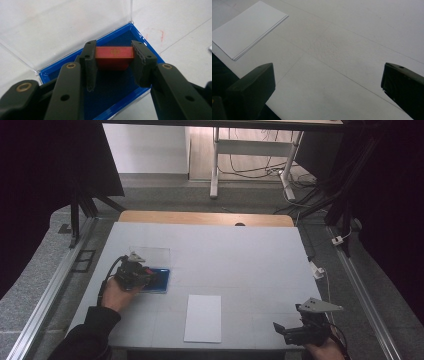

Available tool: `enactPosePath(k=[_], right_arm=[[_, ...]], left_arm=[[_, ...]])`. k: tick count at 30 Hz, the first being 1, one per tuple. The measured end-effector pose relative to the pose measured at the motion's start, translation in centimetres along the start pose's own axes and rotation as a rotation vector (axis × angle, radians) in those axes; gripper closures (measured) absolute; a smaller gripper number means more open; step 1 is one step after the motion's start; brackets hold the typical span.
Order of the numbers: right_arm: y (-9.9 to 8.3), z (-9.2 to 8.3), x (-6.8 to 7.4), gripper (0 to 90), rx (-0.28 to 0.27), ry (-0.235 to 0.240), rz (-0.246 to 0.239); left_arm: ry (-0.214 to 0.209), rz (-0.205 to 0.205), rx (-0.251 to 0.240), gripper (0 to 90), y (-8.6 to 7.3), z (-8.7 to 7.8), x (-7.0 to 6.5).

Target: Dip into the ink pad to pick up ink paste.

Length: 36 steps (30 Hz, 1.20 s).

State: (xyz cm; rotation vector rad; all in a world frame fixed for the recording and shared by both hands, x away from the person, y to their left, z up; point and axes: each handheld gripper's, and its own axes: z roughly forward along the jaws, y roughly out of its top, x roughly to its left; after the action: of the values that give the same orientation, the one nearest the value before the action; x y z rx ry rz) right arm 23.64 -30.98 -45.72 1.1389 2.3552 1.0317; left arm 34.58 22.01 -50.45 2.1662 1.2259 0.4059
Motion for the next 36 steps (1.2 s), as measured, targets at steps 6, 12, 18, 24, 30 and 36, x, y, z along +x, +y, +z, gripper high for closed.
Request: enactPosePath(k=[6,12,18,24,30,36], right_arm=[[0.0,0.0,0.0,0.0,0.003,0.002,-0.004],[0.0,0.1,0.0,0.0,0.007,0.002,-0.006],[0.0,0.1,0.0,0.0,0.007,0.002,-0.007],[0.0,0.1,0.0,0.0,0.008,0.005,-0.006],[0.0,0.1,0.0,0.0,0.009,0.004,-0.006],[0.0,0.1,0.0,0.0,0.003,0.006,-0.003]], left_arm=[[0.066,0.084,0.009,58.6,0.2,0.1,-1.2],[0.024,0.029,-0.004,58.6,-0.1,0.1,-0.4],[-0.019,-0.022,-0.014,58.7,-0.2,0.1,0.3],[-0.012,-0.016,-0.010,58.7,-0.2,0.1,0.2],[0.074,0.052,0.012,58.6,0.2,0.1,-1.3],[0.061,0.035,0.005,58.2,0.3,0.0,-0.9]])
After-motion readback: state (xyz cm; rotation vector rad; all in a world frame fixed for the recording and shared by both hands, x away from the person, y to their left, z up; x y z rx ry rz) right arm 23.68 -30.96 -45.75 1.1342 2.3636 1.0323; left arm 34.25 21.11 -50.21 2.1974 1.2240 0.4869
